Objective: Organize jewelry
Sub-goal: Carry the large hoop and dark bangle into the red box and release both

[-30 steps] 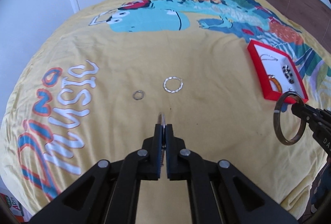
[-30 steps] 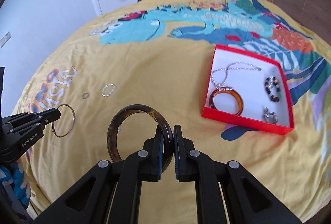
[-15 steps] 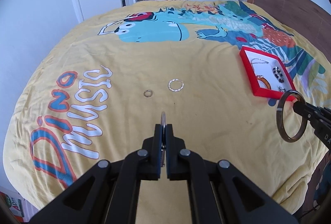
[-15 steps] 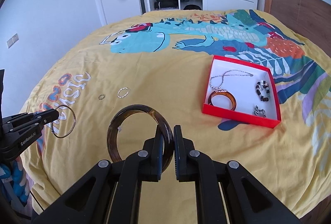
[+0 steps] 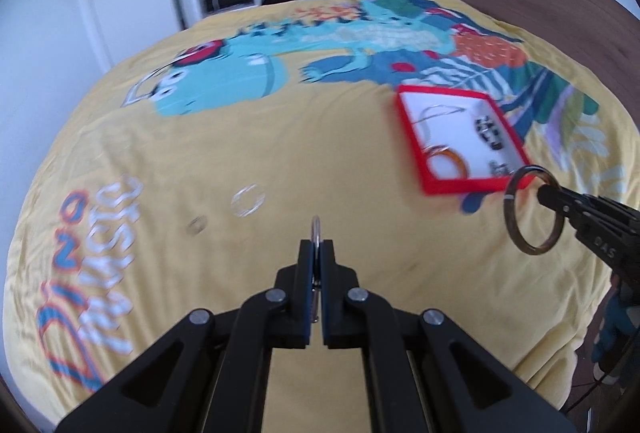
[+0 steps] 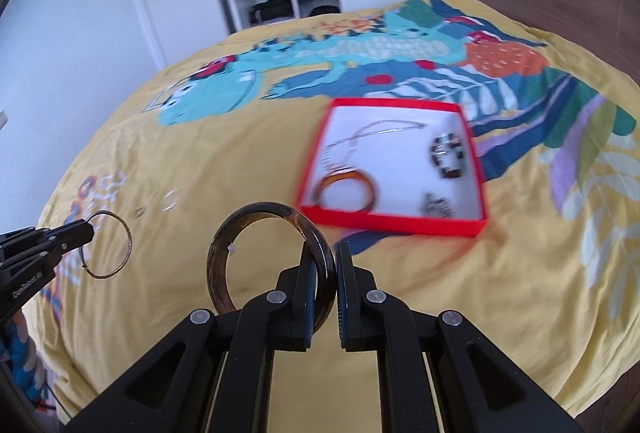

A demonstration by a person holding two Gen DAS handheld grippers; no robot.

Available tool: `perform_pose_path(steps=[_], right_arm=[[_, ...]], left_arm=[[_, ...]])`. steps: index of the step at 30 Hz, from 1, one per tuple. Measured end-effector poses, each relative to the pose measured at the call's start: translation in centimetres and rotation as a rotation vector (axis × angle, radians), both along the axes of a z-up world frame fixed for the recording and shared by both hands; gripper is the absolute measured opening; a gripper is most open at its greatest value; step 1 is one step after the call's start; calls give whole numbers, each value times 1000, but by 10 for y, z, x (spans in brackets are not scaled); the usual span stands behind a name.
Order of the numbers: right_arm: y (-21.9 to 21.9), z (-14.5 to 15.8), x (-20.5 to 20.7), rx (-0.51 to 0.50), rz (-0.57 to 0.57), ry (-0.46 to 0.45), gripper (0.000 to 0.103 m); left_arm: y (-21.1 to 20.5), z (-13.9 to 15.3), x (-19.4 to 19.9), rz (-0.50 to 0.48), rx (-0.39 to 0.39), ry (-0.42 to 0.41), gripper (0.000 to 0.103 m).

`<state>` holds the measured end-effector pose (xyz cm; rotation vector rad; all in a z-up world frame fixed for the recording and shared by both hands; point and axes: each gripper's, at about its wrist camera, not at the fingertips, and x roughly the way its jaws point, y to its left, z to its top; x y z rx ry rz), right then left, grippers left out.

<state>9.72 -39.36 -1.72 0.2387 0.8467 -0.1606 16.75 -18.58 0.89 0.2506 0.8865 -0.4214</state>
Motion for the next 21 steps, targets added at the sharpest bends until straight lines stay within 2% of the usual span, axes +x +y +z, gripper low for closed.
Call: perform_pose_path(steps=[10,17,21], right_arm=[[-106,-2,49,-51,-94,5,9],[-156,-18,104,-79,-105,2,9],[-171,-31,135,-85,-97,11,9]], left_arm=[[-129,8,66,-136,-48,5,3],[-212,-8,118,-176,-61,10,3],[-237,-25,140,-178,-54,25,3]])
